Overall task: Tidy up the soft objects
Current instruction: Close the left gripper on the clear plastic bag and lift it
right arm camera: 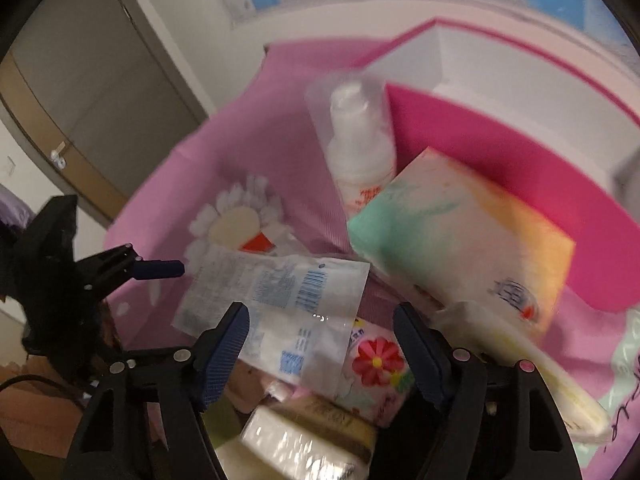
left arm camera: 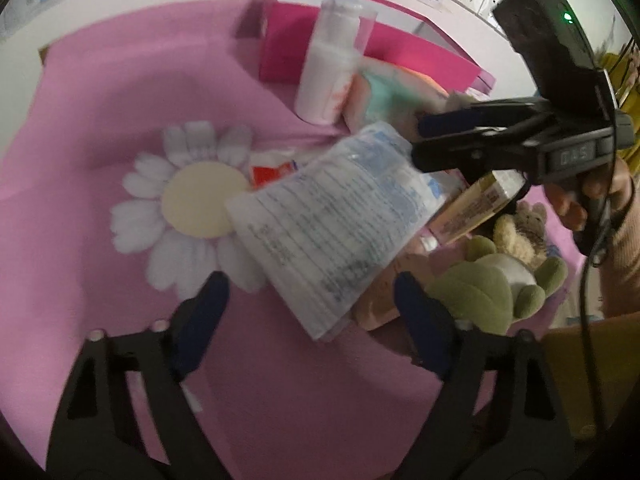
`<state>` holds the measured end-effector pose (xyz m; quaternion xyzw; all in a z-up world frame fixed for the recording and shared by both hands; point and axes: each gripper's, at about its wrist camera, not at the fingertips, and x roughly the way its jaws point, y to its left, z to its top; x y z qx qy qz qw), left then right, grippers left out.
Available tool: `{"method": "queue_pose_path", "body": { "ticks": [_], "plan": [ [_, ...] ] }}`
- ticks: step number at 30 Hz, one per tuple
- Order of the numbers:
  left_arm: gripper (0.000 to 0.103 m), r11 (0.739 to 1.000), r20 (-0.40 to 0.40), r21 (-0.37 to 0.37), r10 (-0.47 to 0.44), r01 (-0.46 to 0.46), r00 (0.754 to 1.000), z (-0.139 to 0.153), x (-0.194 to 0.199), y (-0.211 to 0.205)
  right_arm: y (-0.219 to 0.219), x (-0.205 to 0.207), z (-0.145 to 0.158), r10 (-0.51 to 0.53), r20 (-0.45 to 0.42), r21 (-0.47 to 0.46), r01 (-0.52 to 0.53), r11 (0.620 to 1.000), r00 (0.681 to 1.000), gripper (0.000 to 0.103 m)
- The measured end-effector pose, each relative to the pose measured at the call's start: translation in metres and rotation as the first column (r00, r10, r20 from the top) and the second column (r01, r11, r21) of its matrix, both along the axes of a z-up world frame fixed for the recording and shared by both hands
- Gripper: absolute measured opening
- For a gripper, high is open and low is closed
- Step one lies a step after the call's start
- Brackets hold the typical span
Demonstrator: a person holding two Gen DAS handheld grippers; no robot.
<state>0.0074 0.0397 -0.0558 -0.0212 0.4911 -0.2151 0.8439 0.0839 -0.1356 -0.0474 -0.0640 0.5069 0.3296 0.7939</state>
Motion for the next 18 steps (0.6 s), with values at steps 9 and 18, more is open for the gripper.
{"method": "queue_pose_path", "body": {
  "ticks": [9, 18],
  "plan": [
    [0.063, 0.998, -0.021, -0.064, -0.028, 0.026, 0.999, -0.005, 0.004, 0.004, 0.028, 0.007, -0.02, 0.089, -0.026, -0.006, -0.089, 0.996, 0.996, 0.071],
    [0.052, 0.995, 0.004, -0.098, 0.011, -0.01, 1.0, 0.012, 0.012, 0.013, 0.011, -0.011, -0.003, 0.069, 0.093, 0.037, -0.073, 0.997, 0.993, 0.031]
  ]
}}
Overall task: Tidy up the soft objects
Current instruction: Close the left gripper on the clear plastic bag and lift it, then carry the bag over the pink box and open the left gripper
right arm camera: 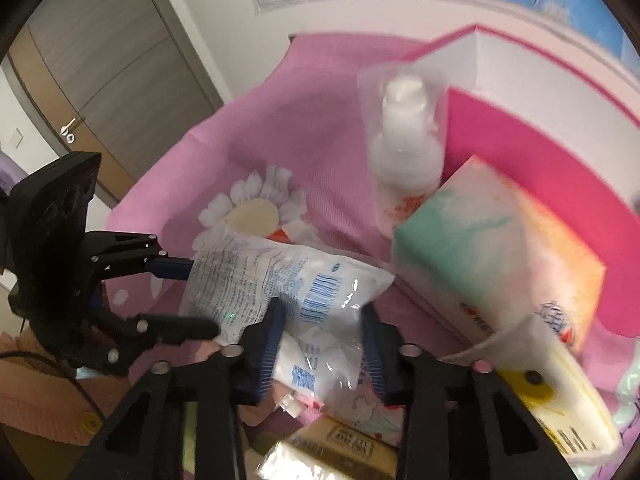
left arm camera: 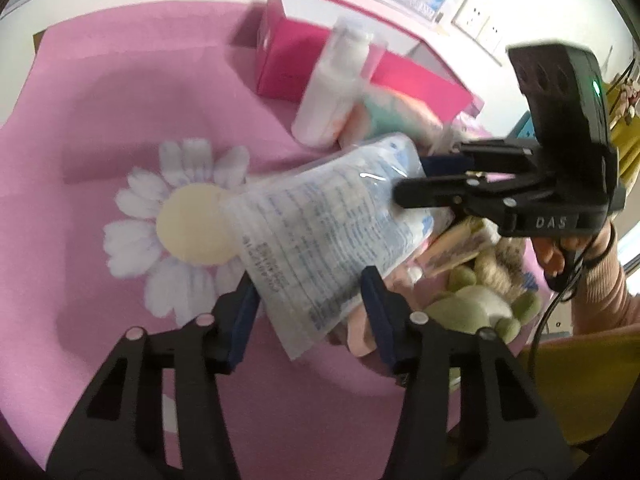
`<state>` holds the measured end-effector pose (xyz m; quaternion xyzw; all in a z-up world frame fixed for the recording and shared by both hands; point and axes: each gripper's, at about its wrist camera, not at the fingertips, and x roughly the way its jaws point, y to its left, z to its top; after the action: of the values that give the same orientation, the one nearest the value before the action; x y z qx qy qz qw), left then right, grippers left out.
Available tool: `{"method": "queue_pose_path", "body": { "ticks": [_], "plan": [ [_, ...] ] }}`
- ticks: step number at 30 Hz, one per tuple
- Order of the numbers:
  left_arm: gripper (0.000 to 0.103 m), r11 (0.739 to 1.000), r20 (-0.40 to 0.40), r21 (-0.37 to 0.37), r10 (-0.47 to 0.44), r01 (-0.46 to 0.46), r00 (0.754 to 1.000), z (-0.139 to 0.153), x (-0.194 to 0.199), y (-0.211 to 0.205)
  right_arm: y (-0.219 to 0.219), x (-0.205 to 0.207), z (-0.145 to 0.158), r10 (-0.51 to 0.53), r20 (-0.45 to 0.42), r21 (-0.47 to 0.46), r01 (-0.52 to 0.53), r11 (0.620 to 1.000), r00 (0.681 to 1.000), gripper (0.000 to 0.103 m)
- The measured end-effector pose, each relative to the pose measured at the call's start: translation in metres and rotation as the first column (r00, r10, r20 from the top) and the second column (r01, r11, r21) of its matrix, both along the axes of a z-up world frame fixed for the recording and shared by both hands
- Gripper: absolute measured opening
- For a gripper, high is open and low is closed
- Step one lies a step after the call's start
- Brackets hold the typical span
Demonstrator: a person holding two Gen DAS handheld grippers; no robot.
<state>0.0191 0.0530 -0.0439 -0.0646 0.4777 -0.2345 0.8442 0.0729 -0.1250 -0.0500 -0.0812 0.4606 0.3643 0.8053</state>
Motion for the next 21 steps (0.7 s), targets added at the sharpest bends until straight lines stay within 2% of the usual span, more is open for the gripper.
{"method": "queue_pose_path", "body": {
  "ticks": [3, 7, 9, 11, 13, 16, 21],
  "plan": [
    [0.051, 1.0, 0.055, 0.005, 0.0, 0.0, 0.998, 0.023, 0.0, -0.001, -0.015, -0.008, 0.017, -0.026, 0.036, 0.042, 0.025, 0.999, 0.999, 0.025],
    [0.051, 1.0, 0.158, 0.022, -0.024, 0.021, 0.987, 0.066, 0.01, -0.008, -0.033, -0.019, 0.05, -0.061, 0.106, 0.104, 0.05, 0.993, 0.992, 0.023],
    [0.051, 0.998, 0.233, 0.044, -0.054, 0.045, 0.971, 0.098, 0.017, -0.017, -0.045, -0.023, 0.075, -0.082, 0.156, 0.133, 0.062, 0.989, 0.984, 0.022],
    [0.051, 0.996, 0.284, 0.062, -0.078, 0.062, 0.956, 0.117, 0.026, -0.026, -0.057, -0.025, 0.099, -0.104, 0.205, 0.153, 0.073, 0.986, 0.973, 0.022],
    [0.051, 0.993, 0.346, 0.088, -0.109, 0.083, 0.932, 0.144, 0.04, -0.038, -0.063, -0.022, 0.122, -0.129, 0.249, 0.174, 0.087, 0.981, 0.96, 0.022],
    [0.051, 0.987, 0.375, 0.131, -0.139, 0.096, 0.916, 0.158, 0.067, -0.055, -0.068, -0.006, 0.144, -0.177, 0.3, 0.195, 0.121, 0.973, 0.937, 0.022],
    [0.051, 0.976, 0.335, 0.19, -0.17, 0.11, 0.927, 0.153, 0.118, -0.078, -0.086, 0.041, 0.149, -0.247, 0.28, 0.207, 0.192, 0.959, 0.928, 0.022]
  ]
}}
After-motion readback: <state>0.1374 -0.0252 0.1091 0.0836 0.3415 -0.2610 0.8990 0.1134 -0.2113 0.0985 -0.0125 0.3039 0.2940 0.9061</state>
